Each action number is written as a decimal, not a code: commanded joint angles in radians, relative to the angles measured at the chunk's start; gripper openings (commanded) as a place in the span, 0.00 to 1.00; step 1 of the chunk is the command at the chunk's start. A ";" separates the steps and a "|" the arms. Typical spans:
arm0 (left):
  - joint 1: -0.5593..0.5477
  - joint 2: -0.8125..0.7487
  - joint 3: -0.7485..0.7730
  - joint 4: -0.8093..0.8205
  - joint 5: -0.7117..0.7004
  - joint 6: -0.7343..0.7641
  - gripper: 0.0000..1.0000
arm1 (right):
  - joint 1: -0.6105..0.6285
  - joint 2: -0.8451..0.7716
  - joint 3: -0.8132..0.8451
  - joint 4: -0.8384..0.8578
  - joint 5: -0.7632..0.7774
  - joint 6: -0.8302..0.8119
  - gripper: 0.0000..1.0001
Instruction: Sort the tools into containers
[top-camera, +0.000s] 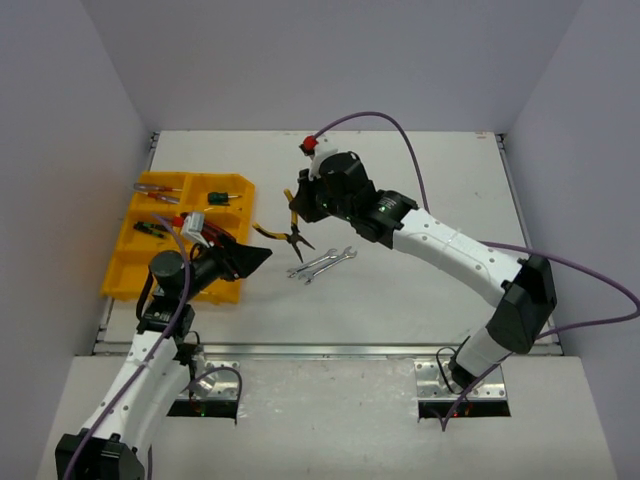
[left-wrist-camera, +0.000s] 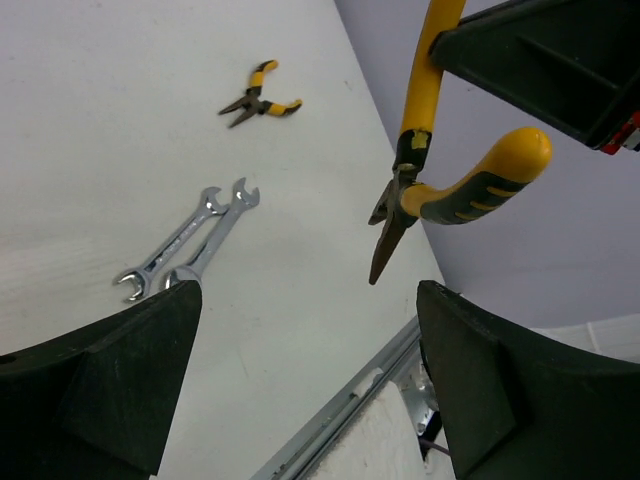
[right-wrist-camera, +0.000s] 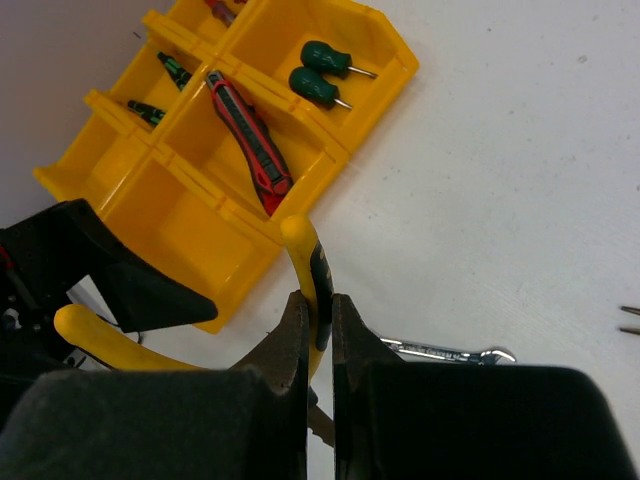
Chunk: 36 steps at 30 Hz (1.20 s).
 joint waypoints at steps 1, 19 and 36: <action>-0.017 -0.008 -0.021 0.420 0.125 -0.112 0.86 | 0.008 -0.044 0.027 0.044 -0.056 0.046 0.00; -0.109 0.130 0.020 0.527 -0.002 -0.070 0.26 | 0.010 -0.068 -0.015 0.103 -0.230 0.123 0.00; -0.111 0.245 0.482 -0.484 -1.010 0.097 0.00 | -0.146 -0.361 -0.313 0.033 0.103 0.084 0.99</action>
